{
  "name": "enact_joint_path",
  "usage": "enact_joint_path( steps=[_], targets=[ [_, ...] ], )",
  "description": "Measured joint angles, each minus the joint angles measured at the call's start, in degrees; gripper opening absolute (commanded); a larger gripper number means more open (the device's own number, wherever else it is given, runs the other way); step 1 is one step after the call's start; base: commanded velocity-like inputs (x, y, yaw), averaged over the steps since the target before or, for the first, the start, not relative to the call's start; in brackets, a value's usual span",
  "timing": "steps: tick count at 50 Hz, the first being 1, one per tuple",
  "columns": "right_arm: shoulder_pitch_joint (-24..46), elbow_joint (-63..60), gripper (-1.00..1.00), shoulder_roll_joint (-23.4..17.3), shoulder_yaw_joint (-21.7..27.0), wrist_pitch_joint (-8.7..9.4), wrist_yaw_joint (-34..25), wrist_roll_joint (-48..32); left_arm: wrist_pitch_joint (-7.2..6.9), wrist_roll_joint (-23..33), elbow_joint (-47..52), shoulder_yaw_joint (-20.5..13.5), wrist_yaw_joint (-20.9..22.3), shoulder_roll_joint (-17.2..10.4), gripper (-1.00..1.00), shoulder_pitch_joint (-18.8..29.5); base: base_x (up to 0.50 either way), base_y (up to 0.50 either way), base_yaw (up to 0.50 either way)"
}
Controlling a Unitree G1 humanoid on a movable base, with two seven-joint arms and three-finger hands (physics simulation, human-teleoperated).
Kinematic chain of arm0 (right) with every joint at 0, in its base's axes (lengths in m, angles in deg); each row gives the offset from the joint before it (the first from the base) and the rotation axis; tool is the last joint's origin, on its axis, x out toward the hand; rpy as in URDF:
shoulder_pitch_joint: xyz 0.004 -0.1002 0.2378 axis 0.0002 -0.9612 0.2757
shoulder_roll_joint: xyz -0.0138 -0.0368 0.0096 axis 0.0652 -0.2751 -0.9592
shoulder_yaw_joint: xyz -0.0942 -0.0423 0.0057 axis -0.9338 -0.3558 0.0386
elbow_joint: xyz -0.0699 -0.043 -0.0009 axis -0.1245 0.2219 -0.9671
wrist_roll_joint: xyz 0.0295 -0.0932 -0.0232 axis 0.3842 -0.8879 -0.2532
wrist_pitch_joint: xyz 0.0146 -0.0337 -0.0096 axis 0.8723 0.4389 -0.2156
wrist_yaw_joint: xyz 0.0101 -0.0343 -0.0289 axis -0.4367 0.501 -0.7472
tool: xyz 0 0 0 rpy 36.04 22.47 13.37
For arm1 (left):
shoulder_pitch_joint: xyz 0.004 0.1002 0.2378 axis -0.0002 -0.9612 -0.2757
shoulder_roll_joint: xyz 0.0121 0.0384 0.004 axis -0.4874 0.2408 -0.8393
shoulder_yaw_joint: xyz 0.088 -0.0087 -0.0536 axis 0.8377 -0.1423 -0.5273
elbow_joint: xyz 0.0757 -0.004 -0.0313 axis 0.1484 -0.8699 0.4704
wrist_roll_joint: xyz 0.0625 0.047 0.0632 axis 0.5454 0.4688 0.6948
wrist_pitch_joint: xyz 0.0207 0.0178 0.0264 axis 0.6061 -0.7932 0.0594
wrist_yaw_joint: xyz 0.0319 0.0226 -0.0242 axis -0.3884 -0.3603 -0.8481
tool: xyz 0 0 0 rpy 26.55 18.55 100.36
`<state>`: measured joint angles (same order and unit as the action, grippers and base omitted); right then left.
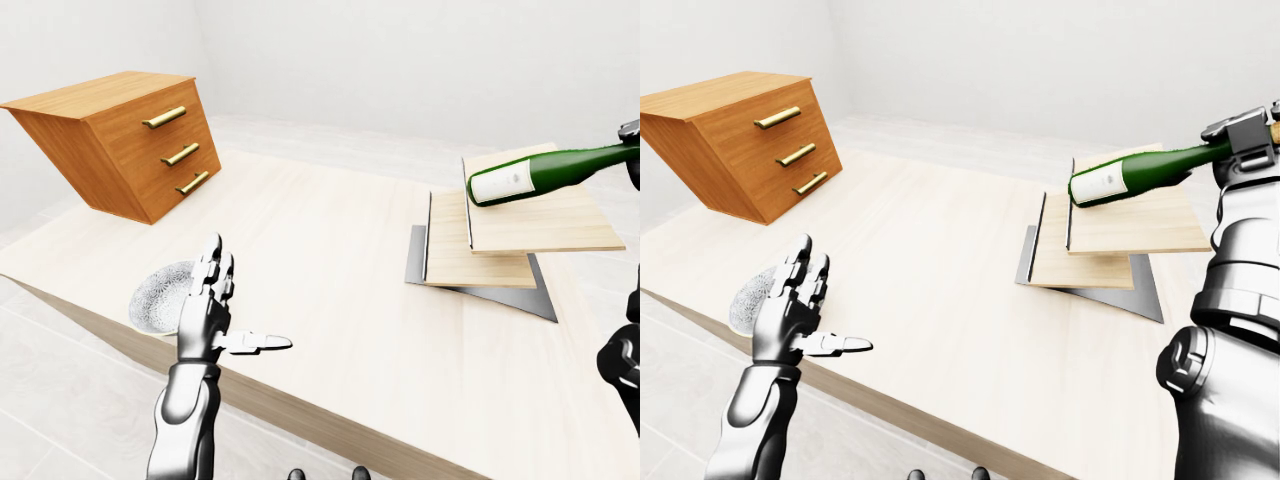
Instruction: Put the wine bottle on the wine rack.
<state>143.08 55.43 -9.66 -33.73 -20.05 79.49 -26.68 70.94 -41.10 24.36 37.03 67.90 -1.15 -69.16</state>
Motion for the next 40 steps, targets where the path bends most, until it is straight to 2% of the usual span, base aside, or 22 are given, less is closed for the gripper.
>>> enact_joint_path(
  steps=[40],
  targets=[
    [1.7,2.7,-1.0,-0.3,0.3,0.0,-0.7,-1.1,0.0,-0.2,-1.9,-0.1,0.1,-0.1,1.0,-0.1,0.0,0.0,0.0]
  ],
)
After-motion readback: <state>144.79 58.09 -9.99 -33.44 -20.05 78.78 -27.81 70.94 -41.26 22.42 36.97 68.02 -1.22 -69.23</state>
